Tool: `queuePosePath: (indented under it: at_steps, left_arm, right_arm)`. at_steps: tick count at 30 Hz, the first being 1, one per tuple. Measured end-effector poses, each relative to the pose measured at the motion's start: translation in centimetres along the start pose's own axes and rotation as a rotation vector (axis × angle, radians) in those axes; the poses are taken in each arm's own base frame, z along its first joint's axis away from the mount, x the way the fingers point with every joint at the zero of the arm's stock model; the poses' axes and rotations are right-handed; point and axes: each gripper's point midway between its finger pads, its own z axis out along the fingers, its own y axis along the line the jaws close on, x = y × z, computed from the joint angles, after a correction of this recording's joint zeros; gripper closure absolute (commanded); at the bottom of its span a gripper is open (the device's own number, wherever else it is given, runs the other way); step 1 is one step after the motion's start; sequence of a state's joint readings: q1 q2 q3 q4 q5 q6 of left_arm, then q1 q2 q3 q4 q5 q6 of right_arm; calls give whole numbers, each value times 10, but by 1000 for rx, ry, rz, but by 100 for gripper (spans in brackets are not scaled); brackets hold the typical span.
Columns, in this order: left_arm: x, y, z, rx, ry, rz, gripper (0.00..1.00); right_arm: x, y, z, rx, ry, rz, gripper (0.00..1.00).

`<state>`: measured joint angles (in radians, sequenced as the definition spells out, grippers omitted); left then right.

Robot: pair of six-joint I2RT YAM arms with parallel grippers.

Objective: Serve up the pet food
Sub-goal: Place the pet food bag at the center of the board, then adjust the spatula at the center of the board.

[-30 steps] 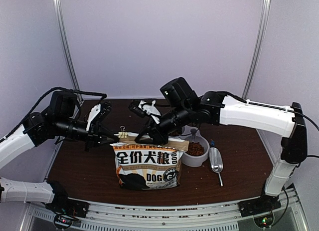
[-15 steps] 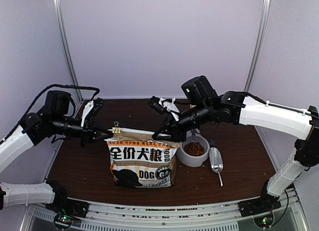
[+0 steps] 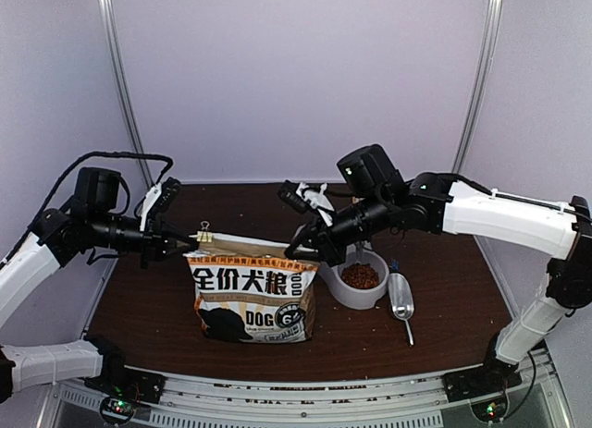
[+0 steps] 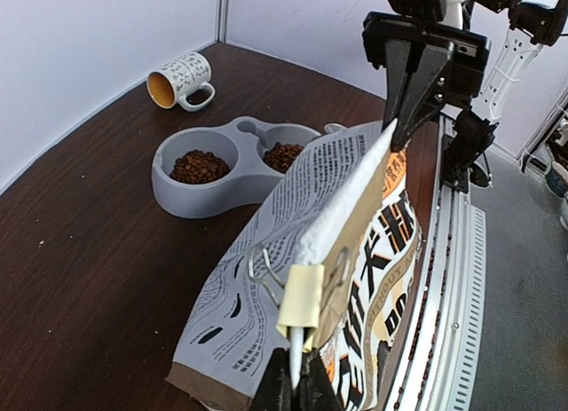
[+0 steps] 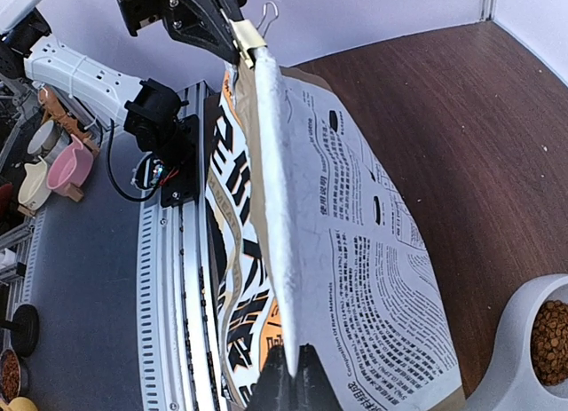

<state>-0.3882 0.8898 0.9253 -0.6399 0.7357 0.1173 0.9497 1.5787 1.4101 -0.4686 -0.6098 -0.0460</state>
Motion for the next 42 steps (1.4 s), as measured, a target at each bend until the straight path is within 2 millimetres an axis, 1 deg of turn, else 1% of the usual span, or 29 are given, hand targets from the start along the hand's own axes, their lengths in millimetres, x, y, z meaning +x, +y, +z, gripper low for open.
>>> queuePosePath:
  at_steps: [3, 8, 11, 12, 13, 14, 15, 17, 19, 21, 22, 24, 26, 28, 30, 31, 32, 34, 37, 39, 40, 42]
  left_arm:
    - [0, 9, 1, -32, 11, -8, 100]
    - [-4, 33, 4, -116, 39, -16, 100]
    - [-6, 44, 8, -141, 45, -19, 100]
    - [-7, 49, 9, -155, 45, -18, 100]
    - [-8, 52, 10, -163, 44, -17, 100]
    - [-9, 55, 11, -171, 43, -18, 95]
    - [-10, 58, 12, -178, 41, -19, 87]
    - [-13, 63, 14, -194, 30, -20, 70]
    - [-25, 71, 11, -227, -10, -7, 51]
    - [-50, 80, 2, -280, -88, 19, 37]
    - [-62, 83, -4, -303, -127, 35, 32]
    - [-81, 84, -15, -342, -196, 51, 25]
    - [-91, 82, -25, -369, -236, 56, 19]
    - [-96, 81, -34, -398, -266, 46, 15]
    - [-99, 82, -44, -445, -288, 21, 13]
    - [-100, 89, -55, -516, -301, -27, 14]
    - [-97, 95, -58, -544, -286, -56, 13]
    - [-95, 108, -65, -608, -264, -105, 13]
    - [-83, 125, -76, -693, -238, -159, 12]
    - [-77, 133, -83, -739, -234, -178, 12]
    - [-74, 135, -85, -754, -233, -184, 12]
    - [-68, 137, -87, -774, -227, -193, 12]
  right_arm:
    - [-2, 7, 5, 17, 0, 15, 100]
    - [-8, 21, 14, 68, -22, 86, 100]
    - [-11, 25, 21, 99, -37, 133, 100]
    - [-12, 26, 23, 111, -44, 147, 97]
    - [-13, 27, 25, 122, -50, 154, 90]
    - [-14, 27, 27, 133, -58, 162, 79]
    - [-15, 26, 27, 147, -65, 170, 68]
    - [-19, 26, 26, 159, -80, 182, 51]
    - [-25, 25, 20, 177, -103, 171, 41]
    - [-32, 23, 8, 197, -136, 170, 36]
    - [-35, 21, -3, 210, -160, 168, 34]
    - [-37, 13, -30, 249, -209, 178, 33]
    - [-31, -4, -64, 314, -262, 203, 32]
    - [-15, -29, -96, 400, -305, 251, 31]
    - [12, -58, -120, 501, -320, 316, 31]
    - [63, -96, -138, 638, -273, 433, 32]
    - [79, -109, -142, 680, -260, 472, 33]
    - [127, -131, -148, 748, -211, 569, 38]
    - [194, -155, -157, 855, -120, 710, 42]
    - [230, -158, -151, 878, -45, 780, 45]
    - [240, -158, -148, 880, -18, 794, 48]
    - [254, -159, -143, 881, 18, 823, 54]
